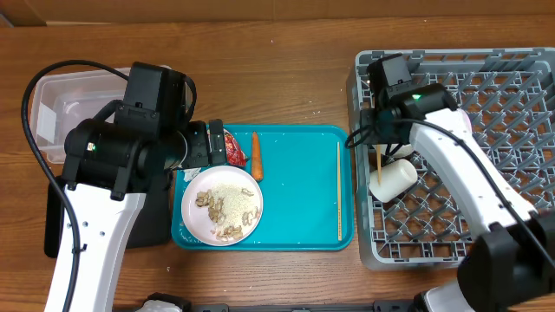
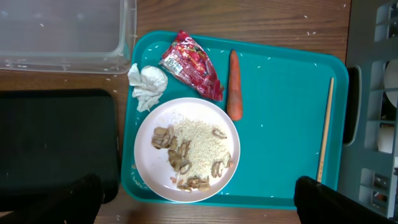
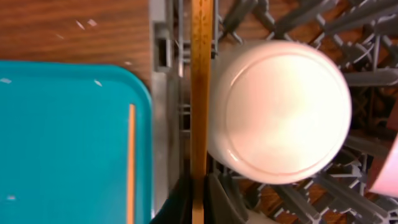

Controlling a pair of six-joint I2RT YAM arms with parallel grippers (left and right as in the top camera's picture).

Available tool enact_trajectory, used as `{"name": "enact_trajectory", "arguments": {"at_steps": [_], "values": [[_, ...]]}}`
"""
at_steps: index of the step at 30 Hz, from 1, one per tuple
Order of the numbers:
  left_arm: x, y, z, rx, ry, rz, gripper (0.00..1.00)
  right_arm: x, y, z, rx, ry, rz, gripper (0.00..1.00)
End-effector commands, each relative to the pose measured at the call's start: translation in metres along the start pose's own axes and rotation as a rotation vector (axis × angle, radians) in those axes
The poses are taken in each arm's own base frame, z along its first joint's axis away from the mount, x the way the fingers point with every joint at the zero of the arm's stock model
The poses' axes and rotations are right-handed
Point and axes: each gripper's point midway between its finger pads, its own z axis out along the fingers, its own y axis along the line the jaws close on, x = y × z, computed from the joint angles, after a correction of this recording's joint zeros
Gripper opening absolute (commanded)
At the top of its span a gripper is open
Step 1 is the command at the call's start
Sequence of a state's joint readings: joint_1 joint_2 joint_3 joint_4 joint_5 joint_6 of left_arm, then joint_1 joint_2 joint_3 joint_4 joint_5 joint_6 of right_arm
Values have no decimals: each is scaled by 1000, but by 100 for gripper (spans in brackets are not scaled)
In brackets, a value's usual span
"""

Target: Sort waste into correct bins and load items into the dishwasher

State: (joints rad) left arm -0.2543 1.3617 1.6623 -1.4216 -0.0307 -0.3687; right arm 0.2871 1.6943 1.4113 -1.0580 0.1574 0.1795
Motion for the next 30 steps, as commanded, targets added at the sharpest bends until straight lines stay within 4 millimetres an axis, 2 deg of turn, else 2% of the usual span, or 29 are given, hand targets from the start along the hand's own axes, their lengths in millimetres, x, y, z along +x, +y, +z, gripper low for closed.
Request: {"name": "enact_trajectory", "arguments": {"at_steps": [1, 3, 6, 9, 11, 12, 15, 18, 20, 24, 26, 30], "values": [[-1, 2, 1, -5, 0, -21, 100, -3, 0, 3, 10, -10, -33, 24], [-1, 2, 1, -6, 0, -21, 100, -2, 10, -4, -14, -17, -52, 30], [-1, 2, 1, -6, 0, -21, 100, 6, 39, -19, -95, -27, -105, 31], [-1, 2, 1, -6, 0, -21, 100, 31, 81, -29, -144, 5, -159, 33], [-1, 2, 1, -5, 0, -21, 100, 47, 102, -27, -140, 16, -179, 34], [-1, 2, 1, -6, 0, -21, 100, 52, 106, -25, -123, 15, -176, 34], [-1, 2, 1, -6, 0, -21, 100, 67, 104, -8, -24, 19, -136, 39], [-1, 2, 1, -5, 0, -21, 100, 87, 98, 23, 34, 59, -124, 42], [-1, 2, 1, -5, 0, -21, 100, 94, 96, 37, 47, 76, -128, 43], [-1, 2, 1, -5, 0, -21, 100, 100, 94, 61, 77, 95, -131, 45], [-1, 2, 1, -6, 0, -21, 100, 102, 84, 74, 142, 94, -143, 48], [-1, 2, 1, -6, 0, -21, 100, 113, 85, 89, 138, 129, -148, 48]]}}
